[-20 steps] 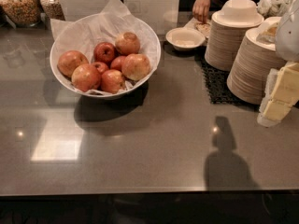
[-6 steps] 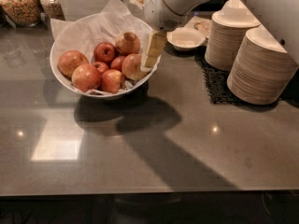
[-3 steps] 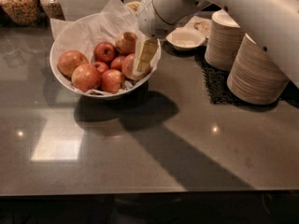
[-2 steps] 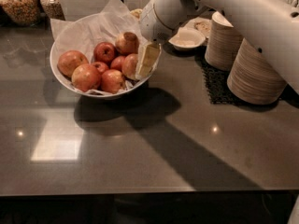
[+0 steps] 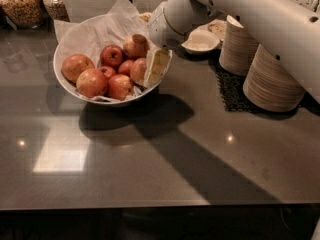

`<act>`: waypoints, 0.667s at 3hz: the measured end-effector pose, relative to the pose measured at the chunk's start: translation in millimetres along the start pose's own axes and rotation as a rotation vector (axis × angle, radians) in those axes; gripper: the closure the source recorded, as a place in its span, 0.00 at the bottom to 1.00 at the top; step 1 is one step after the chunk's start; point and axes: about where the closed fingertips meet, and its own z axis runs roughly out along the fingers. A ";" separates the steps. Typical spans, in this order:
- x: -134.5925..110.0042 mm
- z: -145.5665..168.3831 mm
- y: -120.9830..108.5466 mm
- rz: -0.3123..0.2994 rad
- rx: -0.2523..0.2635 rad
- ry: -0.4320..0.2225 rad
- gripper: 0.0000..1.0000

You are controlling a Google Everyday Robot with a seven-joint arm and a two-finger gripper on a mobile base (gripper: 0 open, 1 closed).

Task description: Pick apple from white bowl

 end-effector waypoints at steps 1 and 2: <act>0.0 0.1 0.0 0.000 0.000 0.000 0.13; 0.0 0.1 0.0 0.000 0.000 0.000 0.36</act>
Offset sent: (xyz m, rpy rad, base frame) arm 0.0000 0.0000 0.0000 0.0000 0.0000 0.0001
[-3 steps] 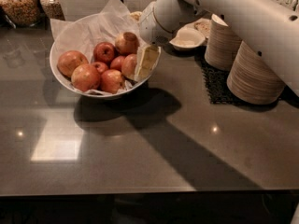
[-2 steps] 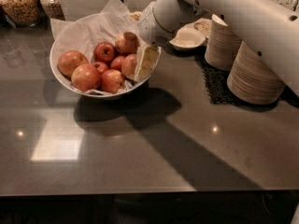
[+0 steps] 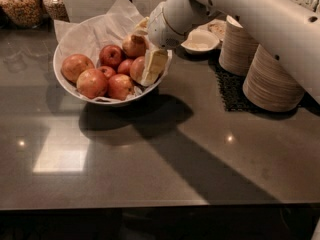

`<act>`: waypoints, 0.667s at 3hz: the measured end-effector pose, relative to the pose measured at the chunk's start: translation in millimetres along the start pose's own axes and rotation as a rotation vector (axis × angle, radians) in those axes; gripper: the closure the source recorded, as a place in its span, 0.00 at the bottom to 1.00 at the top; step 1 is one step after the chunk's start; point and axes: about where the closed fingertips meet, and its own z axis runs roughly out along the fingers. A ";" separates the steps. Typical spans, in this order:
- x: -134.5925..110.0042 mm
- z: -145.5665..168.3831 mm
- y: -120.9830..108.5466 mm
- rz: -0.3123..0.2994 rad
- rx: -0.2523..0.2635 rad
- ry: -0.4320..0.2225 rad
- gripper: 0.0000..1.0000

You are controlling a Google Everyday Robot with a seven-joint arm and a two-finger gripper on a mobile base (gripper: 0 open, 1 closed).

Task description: Pick apple from white bowl

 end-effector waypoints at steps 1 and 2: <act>0.0 0.0 0.0 0.000 0.000 0.000 0.60; 0.0 0.1 0.0 0.000 0.000 0.000 0.83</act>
Offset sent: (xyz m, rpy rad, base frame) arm 0.0000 0.0000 0.0000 0.0000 0.0000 0.0000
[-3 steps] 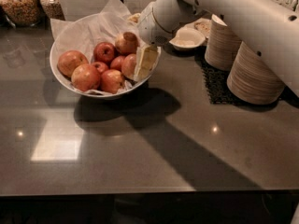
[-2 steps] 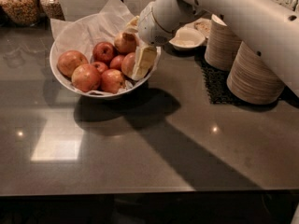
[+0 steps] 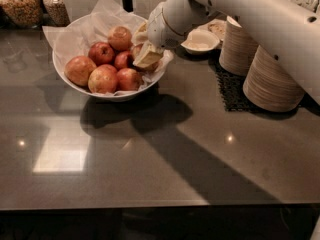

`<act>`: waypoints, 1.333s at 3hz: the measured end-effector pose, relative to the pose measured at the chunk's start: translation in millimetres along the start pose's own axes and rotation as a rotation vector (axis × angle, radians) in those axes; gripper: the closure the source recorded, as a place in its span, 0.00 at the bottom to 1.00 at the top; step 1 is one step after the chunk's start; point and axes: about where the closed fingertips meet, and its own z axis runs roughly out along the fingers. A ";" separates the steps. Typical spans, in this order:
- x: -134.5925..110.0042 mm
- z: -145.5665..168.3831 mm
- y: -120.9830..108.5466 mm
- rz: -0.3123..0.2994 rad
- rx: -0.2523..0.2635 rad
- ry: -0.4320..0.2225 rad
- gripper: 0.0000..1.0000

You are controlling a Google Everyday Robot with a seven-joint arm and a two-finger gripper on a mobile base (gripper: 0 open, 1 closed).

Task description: Pick apple from white bowl

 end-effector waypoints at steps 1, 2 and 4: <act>-0.1 0.1 0.1 0.000 0.000 0.000 0.00; 0.0 0.2 0.0 0.000 0.000 0.000 0.00; 34.5 -0.4 -51.8 0.107 0.159 0.036 0.00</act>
Offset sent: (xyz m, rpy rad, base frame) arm 0.0000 0.0000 0.0000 0.0000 0.0000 0.0000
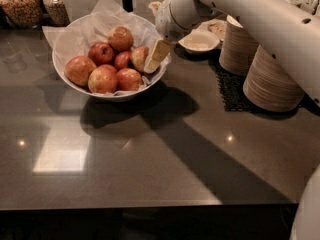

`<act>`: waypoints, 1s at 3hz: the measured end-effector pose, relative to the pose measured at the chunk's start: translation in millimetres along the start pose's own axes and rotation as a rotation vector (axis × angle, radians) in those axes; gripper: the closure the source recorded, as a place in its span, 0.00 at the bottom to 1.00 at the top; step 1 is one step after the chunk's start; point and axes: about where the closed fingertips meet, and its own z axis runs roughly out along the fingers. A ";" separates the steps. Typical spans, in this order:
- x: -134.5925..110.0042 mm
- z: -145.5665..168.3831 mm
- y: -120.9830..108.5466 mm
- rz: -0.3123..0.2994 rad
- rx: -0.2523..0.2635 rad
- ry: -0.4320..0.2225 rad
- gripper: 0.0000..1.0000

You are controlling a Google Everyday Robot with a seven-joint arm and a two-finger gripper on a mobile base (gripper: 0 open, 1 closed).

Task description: Pick apple from white bowl

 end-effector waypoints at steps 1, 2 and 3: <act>-3.2 16.2 12.6 -0.030 -0.015 -0.004 0.00; -3.3 17.6 13.7 -0.031 -0.016 -0.004 0.00; -3.3 17.6 13.7 -0.031 -0.016 -0.004 0.19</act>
Offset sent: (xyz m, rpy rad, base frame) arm -0.0077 0.0259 -0.0348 -0.0335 -0.0182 0.0614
